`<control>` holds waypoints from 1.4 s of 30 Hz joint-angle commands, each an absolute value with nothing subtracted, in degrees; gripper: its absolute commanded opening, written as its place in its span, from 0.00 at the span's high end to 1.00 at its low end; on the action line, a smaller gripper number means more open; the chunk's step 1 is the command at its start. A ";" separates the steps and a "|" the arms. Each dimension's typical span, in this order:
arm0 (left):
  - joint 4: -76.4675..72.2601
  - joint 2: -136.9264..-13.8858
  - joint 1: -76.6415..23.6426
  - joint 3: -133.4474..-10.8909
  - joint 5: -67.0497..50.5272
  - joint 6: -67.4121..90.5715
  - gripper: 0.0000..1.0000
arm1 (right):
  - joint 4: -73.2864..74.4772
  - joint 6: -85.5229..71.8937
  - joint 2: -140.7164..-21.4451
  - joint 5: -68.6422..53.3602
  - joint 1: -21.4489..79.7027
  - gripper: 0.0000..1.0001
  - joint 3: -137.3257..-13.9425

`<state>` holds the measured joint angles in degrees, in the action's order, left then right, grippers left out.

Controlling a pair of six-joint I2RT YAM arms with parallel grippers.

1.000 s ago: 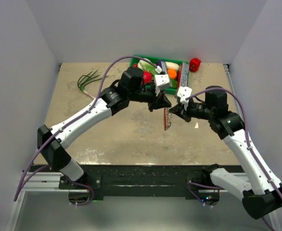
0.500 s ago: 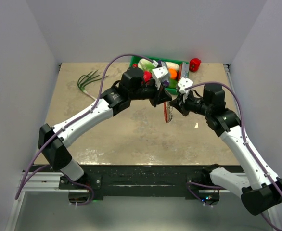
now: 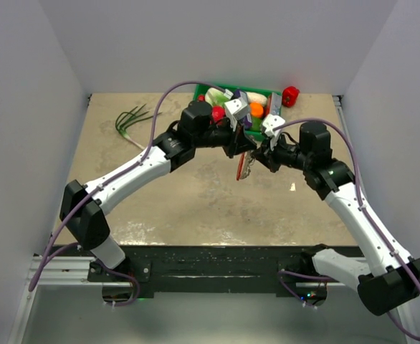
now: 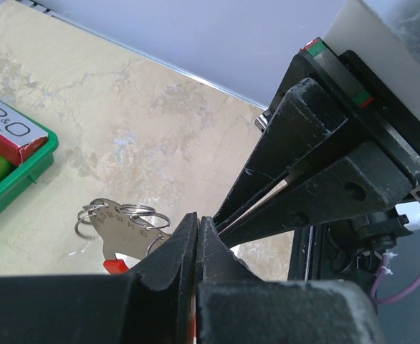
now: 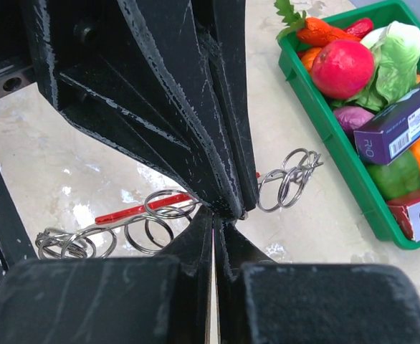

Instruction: Remove the keys from the keyring

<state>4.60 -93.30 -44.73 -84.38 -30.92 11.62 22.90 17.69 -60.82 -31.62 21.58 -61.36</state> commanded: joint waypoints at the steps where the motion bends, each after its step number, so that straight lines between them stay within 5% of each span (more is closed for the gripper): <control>1: -1.05 -96.41 -46.93 -82.71 -37.71 15.38 1.00 | 11.52 15.12 -60.64 -41.13 23.55 1.00 -63.90; 18: -12.65 -90.54 -39.82 -74.53 -47.37 23.38 1.00 | 12.91 15.81 -58.45 -39.46 23.03 1.00 -64.78; 42: -5.18 -82.79 -35.24 -74.53 -50.01 12.92 1.00 | 17.67 23.91 -54.93 -26.72 22.68 1.00 -60.29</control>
<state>-5.85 -85.84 -36.69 -74.43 -48.25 14.00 19.16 21.28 -56.40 -31.35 23.35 -61.06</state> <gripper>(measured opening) 0.021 0.007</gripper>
